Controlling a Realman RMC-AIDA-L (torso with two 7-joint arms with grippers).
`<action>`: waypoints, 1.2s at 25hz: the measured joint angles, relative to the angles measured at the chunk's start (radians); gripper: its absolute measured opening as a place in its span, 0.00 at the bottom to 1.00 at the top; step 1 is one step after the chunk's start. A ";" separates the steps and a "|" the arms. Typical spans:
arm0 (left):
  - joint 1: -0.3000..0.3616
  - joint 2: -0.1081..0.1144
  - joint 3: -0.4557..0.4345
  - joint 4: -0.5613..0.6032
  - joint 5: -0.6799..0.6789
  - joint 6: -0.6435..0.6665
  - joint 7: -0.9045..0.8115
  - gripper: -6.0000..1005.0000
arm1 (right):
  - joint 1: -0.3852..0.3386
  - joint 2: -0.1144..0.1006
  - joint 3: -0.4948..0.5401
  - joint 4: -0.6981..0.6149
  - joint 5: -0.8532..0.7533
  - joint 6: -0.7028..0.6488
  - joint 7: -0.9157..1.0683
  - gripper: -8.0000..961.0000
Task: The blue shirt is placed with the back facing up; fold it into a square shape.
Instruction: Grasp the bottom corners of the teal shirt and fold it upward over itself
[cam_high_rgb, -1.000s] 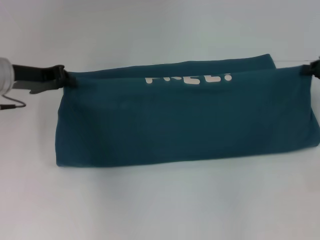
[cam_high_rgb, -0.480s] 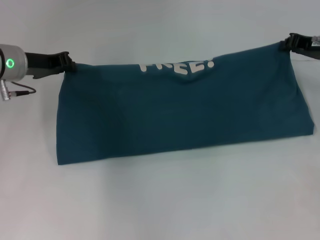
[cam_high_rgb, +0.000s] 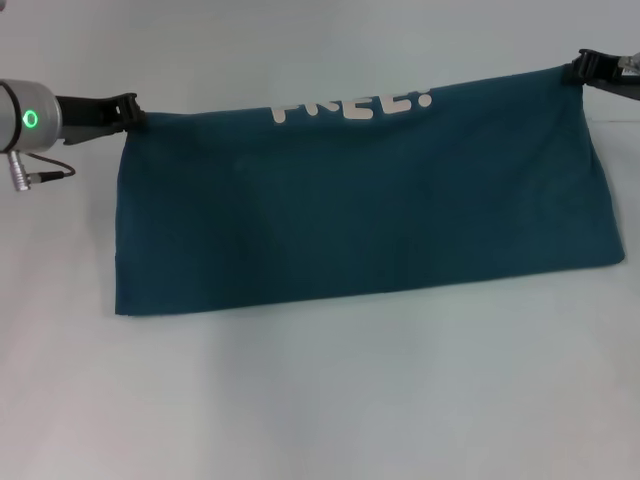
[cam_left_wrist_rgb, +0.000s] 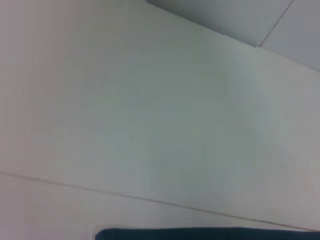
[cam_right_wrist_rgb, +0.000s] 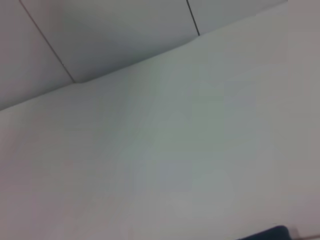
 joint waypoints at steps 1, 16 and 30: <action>-0.001 0.000 0.000 -0.002 0.000 -0.002 -0.001 0.07 | 0.003 0.000 0.000 0.000 0.000 0.005 0.000 0.04; 0.001 -0.004 0.002 -0.008 0.001 -0.035 -0.002 0.07 | 0.044 -0.003 -0.011 0.040 -0.039 0.065 0.000 0.04; -0.001 -0.005 0.017 -0.020 0.001 -0.054 0.001 0.07 | 0.048 -0.005 -0.017 0.041 -0.044 0.062 0.000 0.04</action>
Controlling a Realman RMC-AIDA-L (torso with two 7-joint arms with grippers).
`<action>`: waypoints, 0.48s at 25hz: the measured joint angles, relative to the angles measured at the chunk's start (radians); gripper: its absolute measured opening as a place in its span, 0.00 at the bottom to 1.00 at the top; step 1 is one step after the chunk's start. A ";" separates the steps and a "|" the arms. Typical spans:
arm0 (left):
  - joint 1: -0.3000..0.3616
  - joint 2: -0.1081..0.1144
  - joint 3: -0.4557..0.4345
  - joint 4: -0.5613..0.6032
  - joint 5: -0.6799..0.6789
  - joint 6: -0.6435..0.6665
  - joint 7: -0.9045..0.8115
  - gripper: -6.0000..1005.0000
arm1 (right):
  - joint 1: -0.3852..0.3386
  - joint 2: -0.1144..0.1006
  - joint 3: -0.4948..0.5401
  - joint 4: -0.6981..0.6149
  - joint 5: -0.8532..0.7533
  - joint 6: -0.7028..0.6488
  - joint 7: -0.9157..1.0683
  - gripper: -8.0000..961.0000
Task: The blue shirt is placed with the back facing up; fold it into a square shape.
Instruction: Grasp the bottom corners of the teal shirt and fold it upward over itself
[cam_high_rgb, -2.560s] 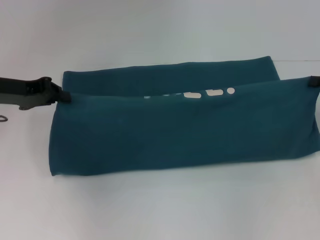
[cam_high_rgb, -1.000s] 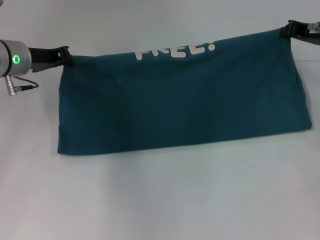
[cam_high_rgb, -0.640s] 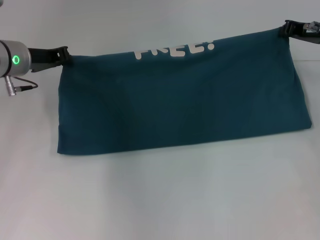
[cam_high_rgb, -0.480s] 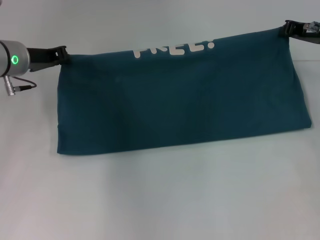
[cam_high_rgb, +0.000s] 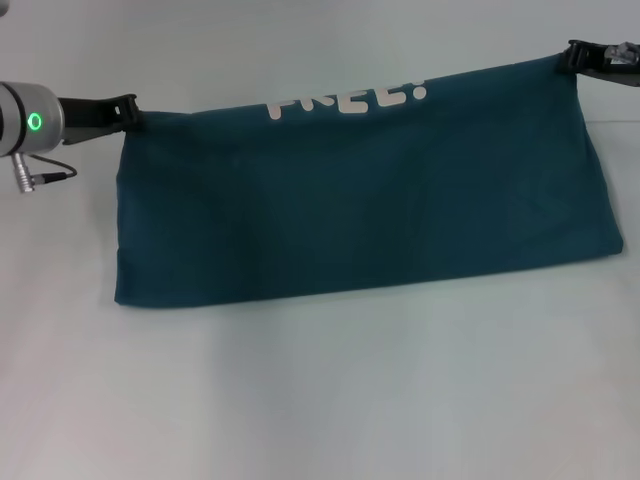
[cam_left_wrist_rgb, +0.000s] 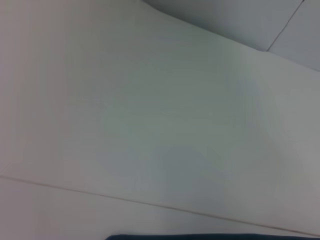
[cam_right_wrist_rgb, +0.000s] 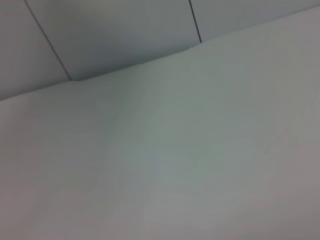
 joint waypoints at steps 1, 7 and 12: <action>-0.001 0.000 0.001 0.000 0.000 0.000 -0.003 0.07 | 0.001 -0.004 -0.006 0.000 -0.010 0.001 0.000 0.04; 0.000 -0.002 0.002 -0.001 -0.002 -0.033 -0.043 0.08 | 0.045 -0.035 -0.016 0.024 -0.115 0.037 0.035 0.04; 0.008 -0.007 -0.010 0.005 -0.010 -0.041 -0.047 0.15 | 0.053 -0.050 -0.010 0.009 -0.140 0.012 0.079 0.17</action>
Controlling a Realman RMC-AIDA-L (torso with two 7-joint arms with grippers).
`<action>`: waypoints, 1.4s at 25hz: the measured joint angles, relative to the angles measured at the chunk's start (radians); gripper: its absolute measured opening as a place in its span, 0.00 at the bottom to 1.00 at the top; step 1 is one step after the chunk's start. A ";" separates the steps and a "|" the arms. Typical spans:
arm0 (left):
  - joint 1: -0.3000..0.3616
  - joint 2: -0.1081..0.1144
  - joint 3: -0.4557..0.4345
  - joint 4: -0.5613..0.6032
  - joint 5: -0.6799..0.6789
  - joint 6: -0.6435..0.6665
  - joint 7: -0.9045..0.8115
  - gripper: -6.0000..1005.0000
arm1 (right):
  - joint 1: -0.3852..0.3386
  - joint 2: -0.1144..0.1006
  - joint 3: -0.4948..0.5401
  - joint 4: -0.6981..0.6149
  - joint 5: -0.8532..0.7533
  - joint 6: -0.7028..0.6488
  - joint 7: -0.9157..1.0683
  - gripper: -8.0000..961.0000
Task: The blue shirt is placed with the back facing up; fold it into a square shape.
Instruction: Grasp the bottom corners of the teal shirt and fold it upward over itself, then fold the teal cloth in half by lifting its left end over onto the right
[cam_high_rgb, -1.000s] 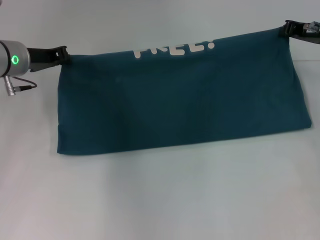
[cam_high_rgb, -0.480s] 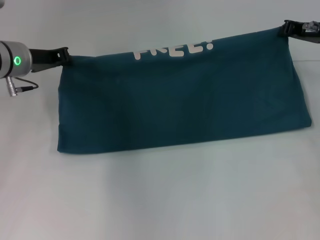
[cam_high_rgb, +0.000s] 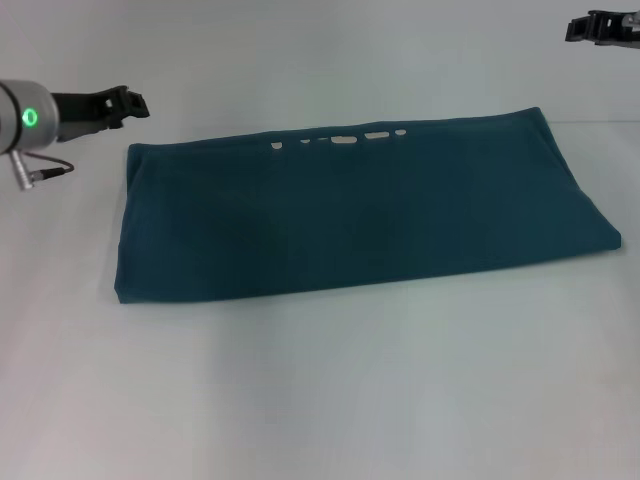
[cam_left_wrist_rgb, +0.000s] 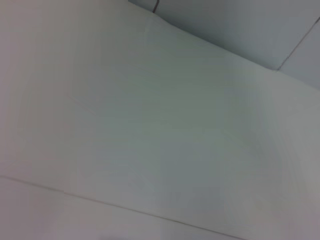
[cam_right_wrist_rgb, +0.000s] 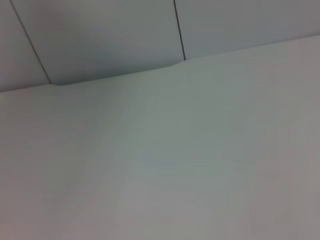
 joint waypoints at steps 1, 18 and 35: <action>0.005 0.000 -0.002 0.005 -0.002 0.000 -0.003 0.22 | -0.008 0.000 0.006 -0.009 0.005 -0.020 0.000 0.21; 0.314 -0.003 -0.314 0.062 -0.462 0.643 0.126 0.61 | -0.535 0.024 0.134 -0.115 0.687 -0.868 -0.286 0.84; 0.431 -0.053 -0.362 -0.055 -0.406 0.657 -0.030 0.61 | -0.577 0.011 0.202 -0.100 0.661 -0.968 -0.326 0.84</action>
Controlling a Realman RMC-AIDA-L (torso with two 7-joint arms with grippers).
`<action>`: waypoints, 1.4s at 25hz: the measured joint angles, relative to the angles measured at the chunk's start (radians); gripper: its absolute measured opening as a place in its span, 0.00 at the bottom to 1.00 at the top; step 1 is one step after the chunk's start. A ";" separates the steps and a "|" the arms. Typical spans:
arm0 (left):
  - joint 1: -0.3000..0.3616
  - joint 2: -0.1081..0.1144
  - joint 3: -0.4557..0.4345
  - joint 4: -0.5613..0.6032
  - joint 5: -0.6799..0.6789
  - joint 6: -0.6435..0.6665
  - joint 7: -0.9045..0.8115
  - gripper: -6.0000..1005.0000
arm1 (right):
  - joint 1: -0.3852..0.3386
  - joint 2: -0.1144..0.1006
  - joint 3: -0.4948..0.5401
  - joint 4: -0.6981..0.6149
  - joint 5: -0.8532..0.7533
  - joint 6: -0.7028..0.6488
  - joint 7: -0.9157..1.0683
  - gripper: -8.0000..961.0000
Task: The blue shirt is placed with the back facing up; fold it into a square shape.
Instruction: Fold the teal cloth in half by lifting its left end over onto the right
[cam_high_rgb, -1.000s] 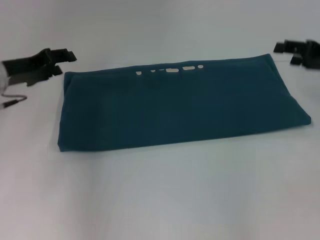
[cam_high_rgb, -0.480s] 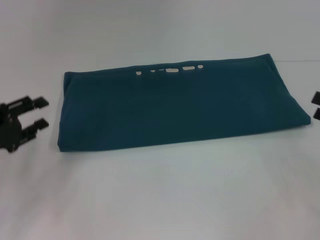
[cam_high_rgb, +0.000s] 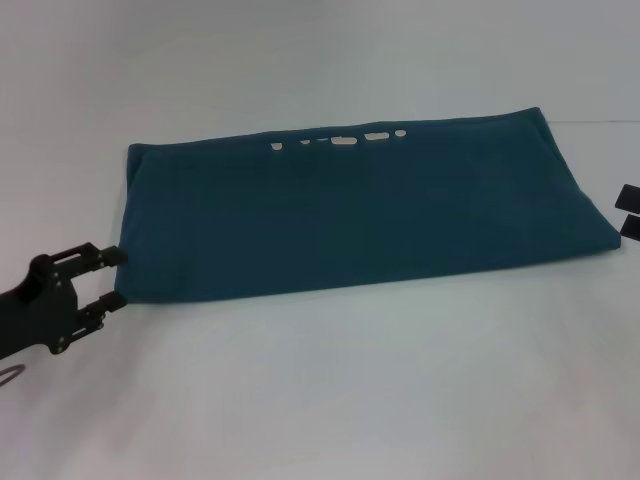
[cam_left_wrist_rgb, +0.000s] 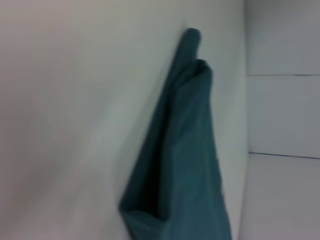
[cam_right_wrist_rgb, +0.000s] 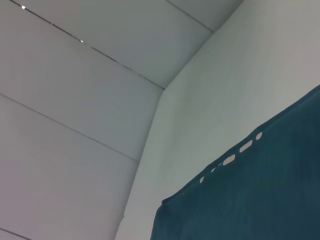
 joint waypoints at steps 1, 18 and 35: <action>0.000 -0.001 0.014 -0.003 0.000 -0.022 -0.010 0.61 | 0.000 -0.001 0.002 0.000 0.000 0.000 0.000 0.84; -0.006 -0.011 0.052 -0.030 0.001 -0.147 -0.043 0.61 | -0.007 -0.005 0.035 0.011 0.004 0.000 -0.001 0.84; -0.018 -0.018 0.059 -0.065 0.001 -0.216 -0.049 0.61 | -0.013 -0.001 0.052 0.014 0.002 0.002 -0.001 0.84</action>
